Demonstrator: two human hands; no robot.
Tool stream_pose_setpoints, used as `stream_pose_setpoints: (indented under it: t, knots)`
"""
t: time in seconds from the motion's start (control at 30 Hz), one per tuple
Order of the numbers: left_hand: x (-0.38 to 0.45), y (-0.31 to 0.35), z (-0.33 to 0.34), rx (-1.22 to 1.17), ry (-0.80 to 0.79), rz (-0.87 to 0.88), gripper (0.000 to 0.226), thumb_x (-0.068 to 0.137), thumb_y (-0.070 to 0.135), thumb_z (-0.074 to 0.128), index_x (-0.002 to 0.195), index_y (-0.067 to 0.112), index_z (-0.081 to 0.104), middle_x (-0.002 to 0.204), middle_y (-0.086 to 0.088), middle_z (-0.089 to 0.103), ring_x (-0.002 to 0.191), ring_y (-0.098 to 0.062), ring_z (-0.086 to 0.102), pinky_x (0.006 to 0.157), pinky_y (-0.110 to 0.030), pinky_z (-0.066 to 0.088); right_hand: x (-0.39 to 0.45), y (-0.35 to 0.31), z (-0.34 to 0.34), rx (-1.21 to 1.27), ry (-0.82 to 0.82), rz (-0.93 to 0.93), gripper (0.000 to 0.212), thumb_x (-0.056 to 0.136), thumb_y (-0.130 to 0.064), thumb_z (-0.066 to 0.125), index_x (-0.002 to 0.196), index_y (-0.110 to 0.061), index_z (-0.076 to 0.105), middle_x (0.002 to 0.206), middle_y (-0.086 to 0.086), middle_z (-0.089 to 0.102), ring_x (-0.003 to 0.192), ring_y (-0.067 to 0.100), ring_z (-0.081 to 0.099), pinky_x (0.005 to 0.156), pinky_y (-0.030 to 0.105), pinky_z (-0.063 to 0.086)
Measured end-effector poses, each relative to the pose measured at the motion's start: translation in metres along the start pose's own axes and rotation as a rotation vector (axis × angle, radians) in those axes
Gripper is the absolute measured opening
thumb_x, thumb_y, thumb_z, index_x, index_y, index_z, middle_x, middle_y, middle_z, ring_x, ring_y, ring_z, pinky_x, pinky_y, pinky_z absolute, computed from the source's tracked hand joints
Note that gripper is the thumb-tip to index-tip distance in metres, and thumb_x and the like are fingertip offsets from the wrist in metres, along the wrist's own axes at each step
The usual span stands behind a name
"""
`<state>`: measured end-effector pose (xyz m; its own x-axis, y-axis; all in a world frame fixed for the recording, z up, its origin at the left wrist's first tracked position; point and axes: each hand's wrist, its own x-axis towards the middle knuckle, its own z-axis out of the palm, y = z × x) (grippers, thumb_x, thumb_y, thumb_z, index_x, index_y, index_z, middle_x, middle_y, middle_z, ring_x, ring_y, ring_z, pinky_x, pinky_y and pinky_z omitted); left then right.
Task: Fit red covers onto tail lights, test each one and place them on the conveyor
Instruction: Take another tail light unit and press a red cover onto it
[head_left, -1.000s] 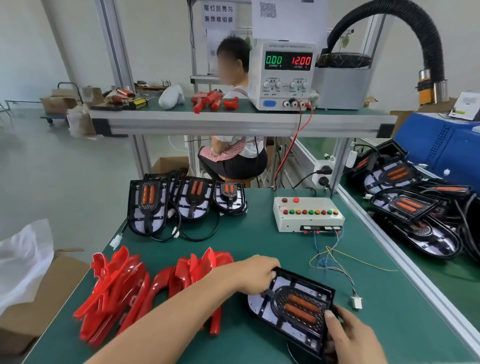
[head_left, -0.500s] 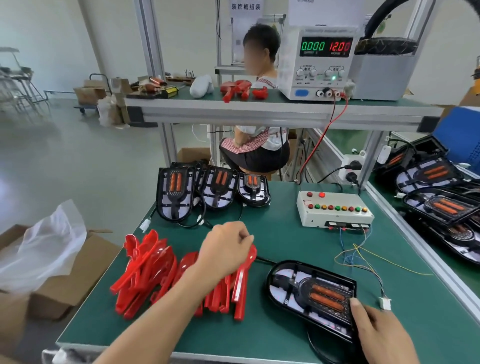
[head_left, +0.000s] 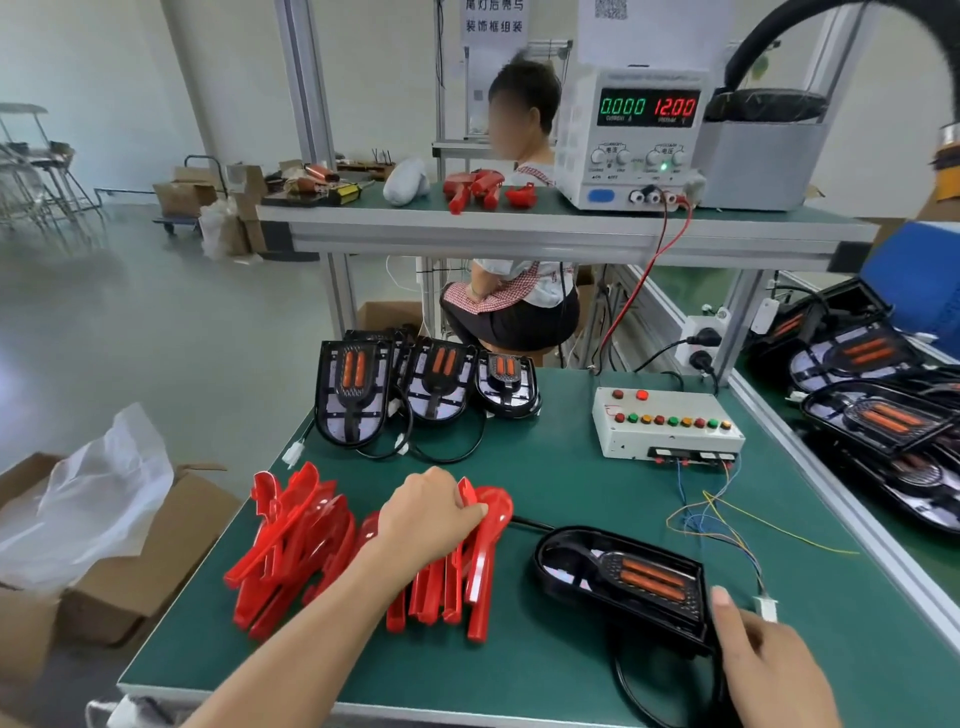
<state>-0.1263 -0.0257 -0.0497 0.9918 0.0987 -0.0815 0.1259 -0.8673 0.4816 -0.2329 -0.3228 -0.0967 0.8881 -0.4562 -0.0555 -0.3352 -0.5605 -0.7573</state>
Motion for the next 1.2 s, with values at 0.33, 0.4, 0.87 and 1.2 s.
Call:
stream_pose_setpoints:
  t: [0.33, 0.4, 0.87, 1.2]
  knots:
    - [0.011, -0.007, -0.012, -0.556, 0.076, 0.007, 0.043, 0.098, 0.029, 0.065, 0.062, 0.006, 0.062, 0.045, 0.010, 0.045, 0.039, -0.009, 0.035, 0.048, -0.024, 0.035, -0.007, 0.004, -0.003, 0.015, 0.061, -0.020, 0.032, 0.099, -0.042, 0.054, 0.081, -0.021, 0.071, 0.087, 0.013, 0.064, 0.085, 0.033, 0.055, 0.080, 0.037, 0.043]
    - [0.004, 0.004, -0.024, -0.726, 0.154, 0.019, 0.039, 0.100, 0.028, 0.063, 0.069, 0.006, 0.067, 0.052, 0.003, 0.058, 0.044, -0.012, 0.043, 0.048, -0.025, 0.039, -0.016, -0.003, -0.005, 0.049, 0.217, -0.039, 0.013, 0.095, -0.033, 0.065, 0.091, -0.022, 0.072, 0.088, 0.005, 0.060, 0.083, 0.028, 0.053, 0.081, 0.035, 0.038]
    - [-0.052, 0.113, 0.032, -1.262, 0.096, 0.054, 0.022, 0.101, 0.024, 0.064, 0.087, 0.009, 0.070, 0.075, -0.006, 0.077, 0.059, -0.015, 0.072, 0.047, -0.016, 0.045, -0.004, -0.064, -0.016, 0.021, -0.078, -0.465, 0.011, 0.080, -0.044, 0.078, 0.079, -0.037, 0.070, 0.074, -0.028, 0.068, 0.072, -0.005, 0.063, 0.064, 0.010, 0.044]
    - [-0.042, 0.095, 0.041, -1.095, 0.042, 0.101, 0.035, 0.106, 0.038, 0.051, 0.090, 0.013, 0.071, 0.079, -0.003, 0.078, 0.060, -0.018, 0.072, 0.055, -0.024, 0.053, 0.030, -0.041, -0.010, -0.076, -0.123, -0.495, 0.011, 0.088, -0.036, 0.072, 0.080, -0.034, 0.065, 0.077, -0.023, 0.067, 0.075, 0.001, 0.061, 0.064, 0.020, 0.045]
